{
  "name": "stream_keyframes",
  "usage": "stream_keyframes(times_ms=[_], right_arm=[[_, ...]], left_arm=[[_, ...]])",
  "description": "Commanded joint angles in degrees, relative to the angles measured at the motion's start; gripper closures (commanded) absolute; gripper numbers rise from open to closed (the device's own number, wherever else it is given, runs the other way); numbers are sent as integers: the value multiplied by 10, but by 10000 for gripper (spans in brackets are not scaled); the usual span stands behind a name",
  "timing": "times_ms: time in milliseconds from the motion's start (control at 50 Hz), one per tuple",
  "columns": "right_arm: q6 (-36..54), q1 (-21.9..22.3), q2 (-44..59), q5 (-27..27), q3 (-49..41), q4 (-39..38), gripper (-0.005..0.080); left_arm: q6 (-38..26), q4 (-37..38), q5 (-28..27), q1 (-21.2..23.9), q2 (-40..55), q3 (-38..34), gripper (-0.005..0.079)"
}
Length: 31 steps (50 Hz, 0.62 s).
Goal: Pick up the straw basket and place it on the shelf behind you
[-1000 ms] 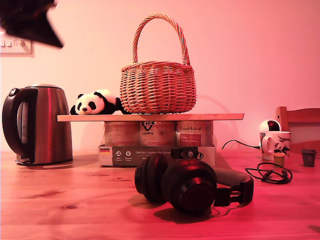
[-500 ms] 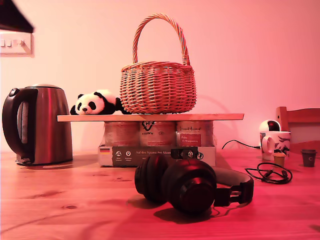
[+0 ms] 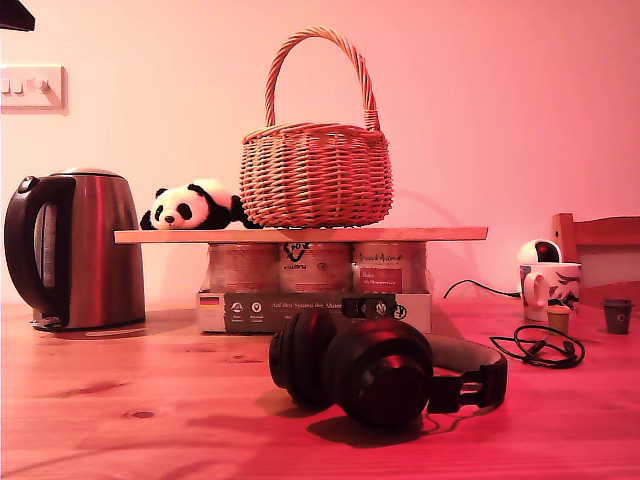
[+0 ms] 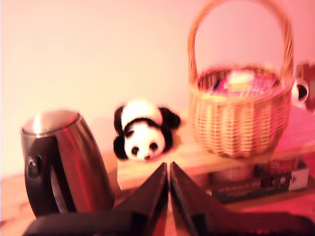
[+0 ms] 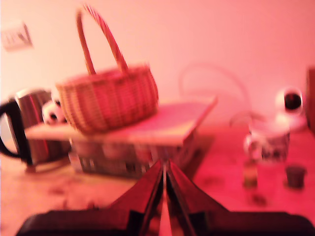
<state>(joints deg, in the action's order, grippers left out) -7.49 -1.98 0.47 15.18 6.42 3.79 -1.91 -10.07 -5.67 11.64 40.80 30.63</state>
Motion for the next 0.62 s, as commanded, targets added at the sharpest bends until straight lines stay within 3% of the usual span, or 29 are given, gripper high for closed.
stream_keyframes(times_ms=[0, 400, 600], right_arm=[[0, -2, -4, -2, 1, 16, 765], [0, -2, -4, -2, 1, 191, 765], [0, -2, -4, -2, 1, 223, 765]], left_arm=[[-2, -5, 2, 3, -26, -4, 762], [6, -1, 5, 5, -56, -4, 762], [15, -2, 6, 8, -56, -4, 762]])
